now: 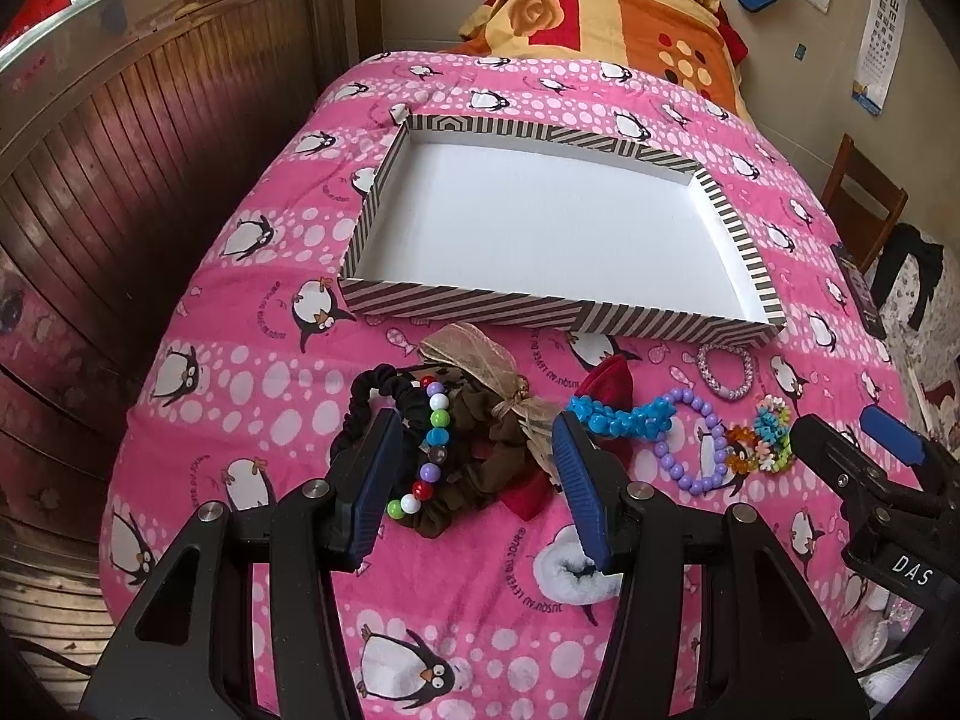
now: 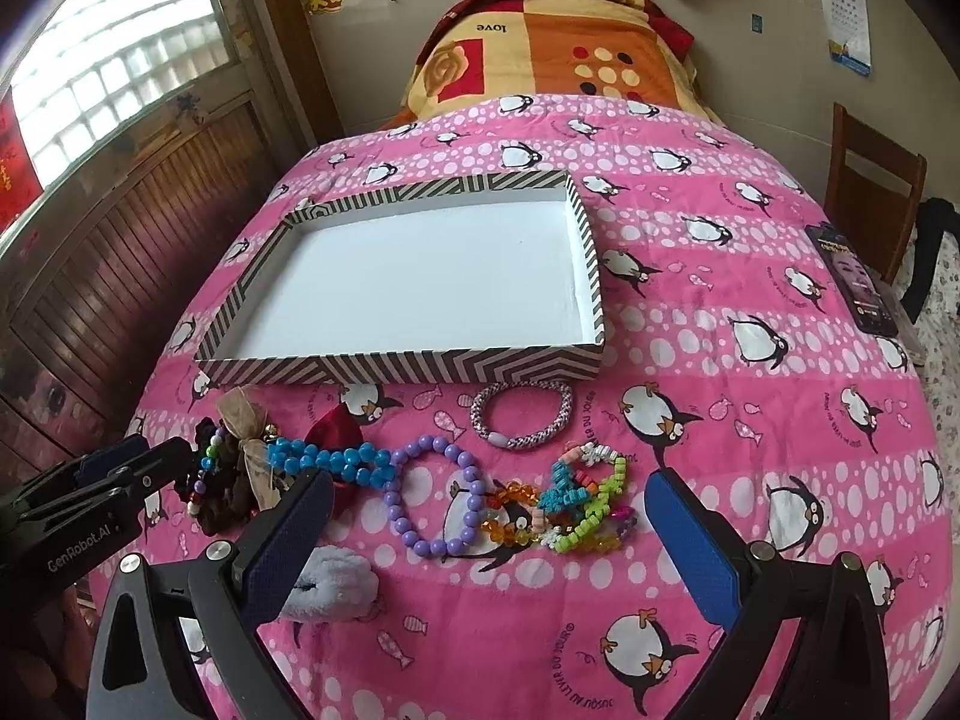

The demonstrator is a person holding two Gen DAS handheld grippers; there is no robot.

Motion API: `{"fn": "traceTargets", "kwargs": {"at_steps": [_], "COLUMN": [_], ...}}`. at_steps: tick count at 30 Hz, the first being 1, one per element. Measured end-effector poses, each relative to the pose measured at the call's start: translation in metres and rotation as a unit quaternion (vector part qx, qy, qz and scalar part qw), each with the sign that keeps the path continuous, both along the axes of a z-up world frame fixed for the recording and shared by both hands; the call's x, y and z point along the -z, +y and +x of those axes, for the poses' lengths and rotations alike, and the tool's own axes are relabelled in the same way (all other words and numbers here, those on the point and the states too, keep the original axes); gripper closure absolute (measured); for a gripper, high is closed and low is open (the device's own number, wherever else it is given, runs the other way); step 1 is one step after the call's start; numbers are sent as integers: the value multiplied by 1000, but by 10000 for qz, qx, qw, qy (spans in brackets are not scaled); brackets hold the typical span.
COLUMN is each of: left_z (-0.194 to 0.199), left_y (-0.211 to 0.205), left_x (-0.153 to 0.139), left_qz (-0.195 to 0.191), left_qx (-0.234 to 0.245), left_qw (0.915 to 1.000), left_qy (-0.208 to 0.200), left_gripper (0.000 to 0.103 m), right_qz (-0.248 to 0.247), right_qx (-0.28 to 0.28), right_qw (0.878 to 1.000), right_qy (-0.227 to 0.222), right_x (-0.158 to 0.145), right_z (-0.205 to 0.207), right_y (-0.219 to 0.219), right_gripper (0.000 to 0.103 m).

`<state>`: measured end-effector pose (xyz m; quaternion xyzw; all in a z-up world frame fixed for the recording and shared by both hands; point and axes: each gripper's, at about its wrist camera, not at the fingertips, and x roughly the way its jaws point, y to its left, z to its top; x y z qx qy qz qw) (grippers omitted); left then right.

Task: Organize jewelry
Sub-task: 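Move both tools over the jewelry lying beside the white tray, then lower the left tool onto the black scrunchie and close it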

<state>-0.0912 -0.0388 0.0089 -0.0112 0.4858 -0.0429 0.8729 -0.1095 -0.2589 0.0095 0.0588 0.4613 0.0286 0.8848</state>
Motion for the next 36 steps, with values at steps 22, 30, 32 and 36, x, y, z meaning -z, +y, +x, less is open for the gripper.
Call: {"fn": "traceTargets", "kwargs": {"at_steps": [22, 30, 32, 36], "left_z": [4, 5, 6, 8], "left_y": [-3, 0, 4, 12], "left_x": [5, 7, 8, 9], "left_qz": [107, 56, -13, -136], "left_qx": [-90, -126, -142, -197], "left_qw": [9999, 9998, 9997, 9994], "left_qy": [96, 134, 176, 262], "left_gripper": [51, 51, 51, 51], "right_qz": [-144, -218, -196, -193], "right_qx": [-152, -138, -136, -143], "right_qw": [9998, 9997, 9997, 9997], "right_qy": [40, 38, 50, 80], "right_x": [0, 0, 1, 3], "right_z": [3, 2, 2, 2], "right_y": [-1, -5, -8, -10], "right_gripper": [0, 0, 0, 0]}}
